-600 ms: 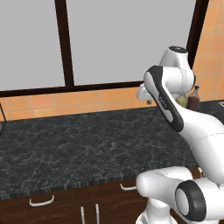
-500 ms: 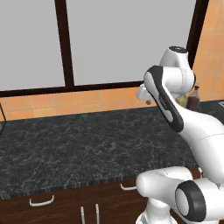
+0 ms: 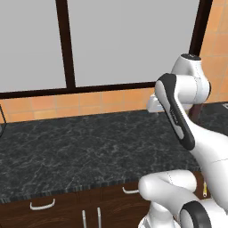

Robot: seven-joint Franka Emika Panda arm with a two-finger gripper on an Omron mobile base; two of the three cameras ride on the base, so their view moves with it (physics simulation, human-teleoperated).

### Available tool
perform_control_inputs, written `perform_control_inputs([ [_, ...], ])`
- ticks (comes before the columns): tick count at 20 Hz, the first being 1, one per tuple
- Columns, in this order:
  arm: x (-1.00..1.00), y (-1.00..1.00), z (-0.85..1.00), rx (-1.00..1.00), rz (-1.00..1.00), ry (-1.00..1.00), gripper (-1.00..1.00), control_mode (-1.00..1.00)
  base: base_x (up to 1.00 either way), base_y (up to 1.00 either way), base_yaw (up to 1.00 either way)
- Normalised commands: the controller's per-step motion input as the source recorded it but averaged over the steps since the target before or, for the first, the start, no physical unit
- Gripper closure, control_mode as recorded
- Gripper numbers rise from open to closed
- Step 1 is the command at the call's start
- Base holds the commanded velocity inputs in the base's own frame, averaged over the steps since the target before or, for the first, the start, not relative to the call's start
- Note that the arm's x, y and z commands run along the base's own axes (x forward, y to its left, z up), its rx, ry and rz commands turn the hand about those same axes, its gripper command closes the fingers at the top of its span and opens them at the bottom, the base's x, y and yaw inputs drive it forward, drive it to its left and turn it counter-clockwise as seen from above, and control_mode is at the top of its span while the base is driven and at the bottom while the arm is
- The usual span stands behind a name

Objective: Pick the dish brush from the drawer and place it on the counter.

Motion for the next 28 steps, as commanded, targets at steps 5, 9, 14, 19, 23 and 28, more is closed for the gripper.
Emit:
perform_control_inputs([
  [5,-0.28,-0.15,-0.35,0.0,-0.01,0.05,-1.0,-1.0,0.0,0.0,0.0],
  [9,-0.12,-0.25,-0.33,0.0,-0.04,0.05,-1.0,-1.0,0.0,0.0,0.0],
  [14,-0.12,-0.4,-0.23,0.0,-0.03,0.04,-1.0,-1.0,0.0,0.0,0.0],
  [19,-0.28,-0.64,-0.25,0.02,-0.06,0.11,-1.0,-1.0,0.0,0.0,0.0],
  [23,-0.39,-0.6,-0.19,0.03,-0.06,0.1,-1.0,-1.0,0.0,0.0,0.0],
  [28,-0.15,-0.56,-0.27,0.03,-0.06,0.07,-1.0,-1.0,0.0,0.0,0.0],
])
